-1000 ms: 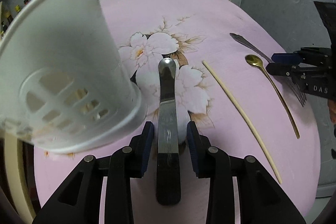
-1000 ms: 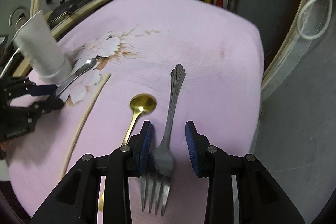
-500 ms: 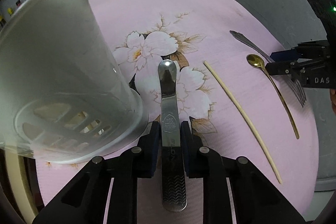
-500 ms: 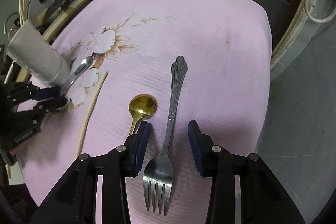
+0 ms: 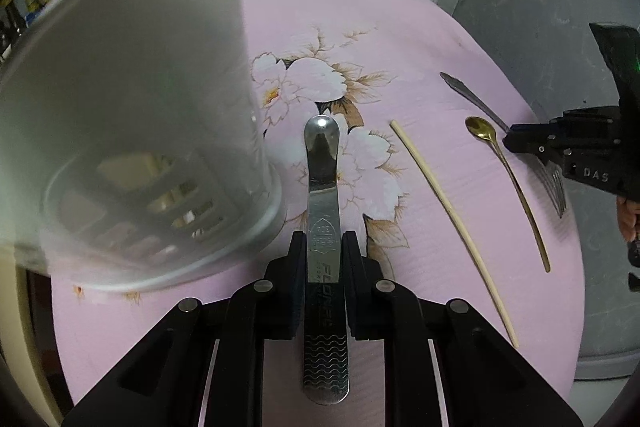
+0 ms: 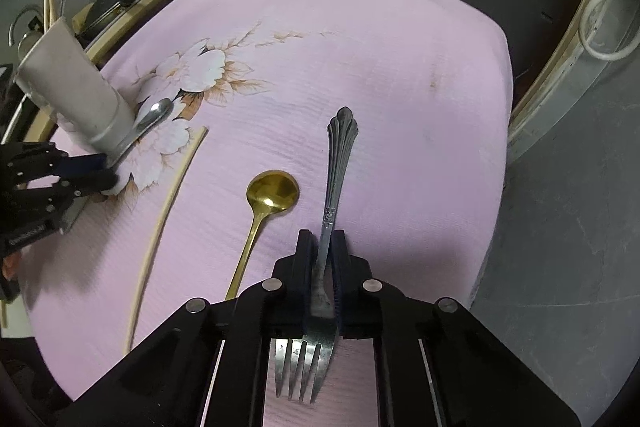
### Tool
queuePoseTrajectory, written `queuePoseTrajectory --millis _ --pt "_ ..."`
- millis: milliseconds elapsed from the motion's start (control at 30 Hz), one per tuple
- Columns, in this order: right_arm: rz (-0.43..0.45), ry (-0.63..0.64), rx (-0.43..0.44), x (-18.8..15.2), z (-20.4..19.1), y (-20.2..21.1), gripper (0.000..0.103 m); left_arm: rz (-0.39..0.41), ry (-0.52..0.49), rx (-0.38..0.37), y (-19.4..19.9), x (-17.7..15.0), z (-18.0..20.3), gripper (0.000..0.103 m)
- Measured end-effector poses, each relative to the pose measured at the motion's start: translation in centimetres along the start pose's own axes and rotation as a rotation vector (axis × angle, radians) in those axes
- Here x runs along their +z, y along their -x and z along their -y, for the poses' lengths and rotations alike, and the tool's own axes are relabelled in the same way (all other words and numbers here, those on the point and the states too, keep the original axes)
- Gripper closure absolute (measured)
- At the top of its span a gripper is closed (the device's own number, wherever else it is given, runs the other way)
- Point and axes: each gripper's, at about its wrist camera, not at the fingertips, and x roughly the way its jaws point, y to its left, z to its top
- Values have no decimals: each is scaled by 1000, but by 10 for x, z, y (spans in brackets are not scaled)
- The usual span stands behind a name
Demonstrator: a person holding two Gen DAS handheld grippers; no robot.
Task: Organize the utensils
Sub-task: 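Lift the knife and fork off the table with both grippers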
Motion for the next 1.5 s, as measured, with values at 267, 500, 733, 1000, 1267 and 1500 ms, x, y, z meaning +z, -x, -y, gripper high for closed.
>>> queuePoseTrajectory --millis 267,500,733,1000,1267,1500 --pt "103 10 17 -16 -10 9 99 99 21 -19 22 -20 -4 89" --pt "257 -16 64 -40 -17 18 99 262 5 -29 43 -46 7 89" --pt "237 20 42 -37 -29 10 95 225 33 -9 35 -48 9 89" --pt "156 76 14 -20 -30 -1 77 172 97 -26 26 -46 4 89" --pt "127 63 36 -15 -19 -2 69 168 112 -44 28 -48 -2 89" --pt "141 -15 49 -23 1 5 69 169 123 -67 29 -50 -10 89"
